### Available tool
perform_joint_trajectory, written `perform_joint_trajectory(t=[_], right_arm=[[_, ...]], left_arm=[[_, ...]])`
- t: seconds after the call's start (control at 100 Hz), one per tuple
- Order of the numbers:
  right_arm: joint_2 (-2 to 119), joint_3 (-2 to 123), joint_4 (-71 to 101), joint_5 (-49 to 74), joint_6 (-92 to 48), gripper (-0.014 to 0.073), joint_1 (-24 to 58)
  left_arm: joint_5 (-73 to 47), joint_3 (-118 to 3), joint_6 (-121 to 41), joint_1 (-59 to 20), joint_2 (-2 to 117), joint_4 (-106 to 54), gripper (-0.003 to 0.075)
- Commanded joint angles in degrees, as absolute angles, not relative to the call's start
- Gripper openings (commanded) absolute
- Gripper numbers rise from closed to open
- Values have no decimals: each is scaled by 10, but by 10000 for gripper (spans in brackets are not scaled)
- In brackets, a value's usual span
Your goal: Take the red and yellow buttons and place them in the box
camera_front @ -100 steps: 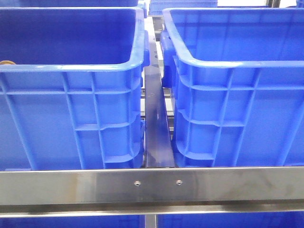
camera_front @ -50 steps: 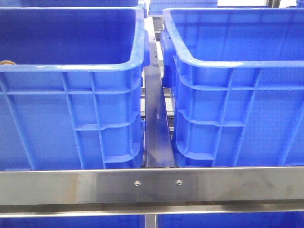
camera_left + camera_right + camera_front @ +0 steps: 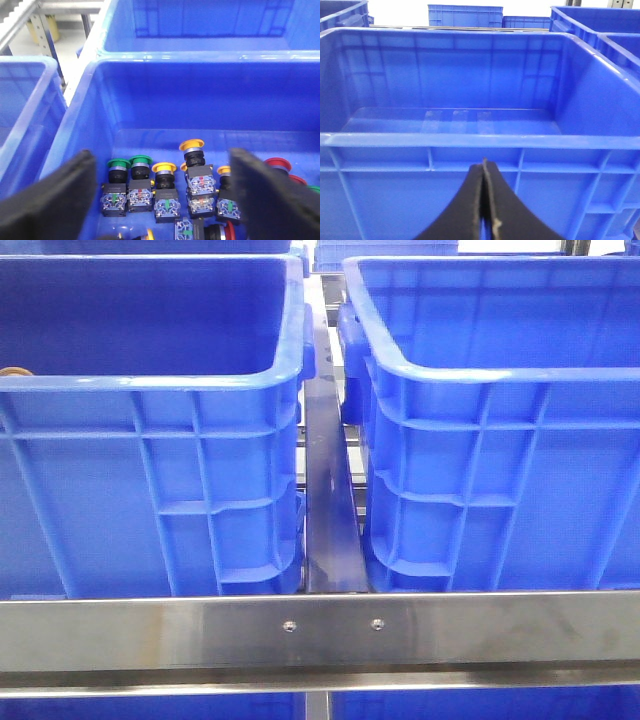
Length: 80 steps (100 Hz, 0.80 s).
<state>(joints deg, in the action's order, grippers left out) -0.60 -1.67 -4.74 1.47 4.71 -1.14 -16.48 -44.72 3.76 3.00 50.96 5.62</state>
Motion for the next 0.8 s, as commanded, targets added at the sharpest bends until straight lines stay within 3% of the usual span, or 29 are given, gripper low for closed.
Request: perform_joint_trajectory(t=[0.0,0.4,0.79], right_arm=[[-19,-7,-51,-33,46,-68,-11],[-19,-7,-51,-33,46,-68,-11],[-19,-7,-51,-33,46,-68,-11]], left_arm=[[-142,-485,43,19,533,51,586],[-314,-637,43,-34,738,45,586],[-370,-738,44,-32,904,40,586]])
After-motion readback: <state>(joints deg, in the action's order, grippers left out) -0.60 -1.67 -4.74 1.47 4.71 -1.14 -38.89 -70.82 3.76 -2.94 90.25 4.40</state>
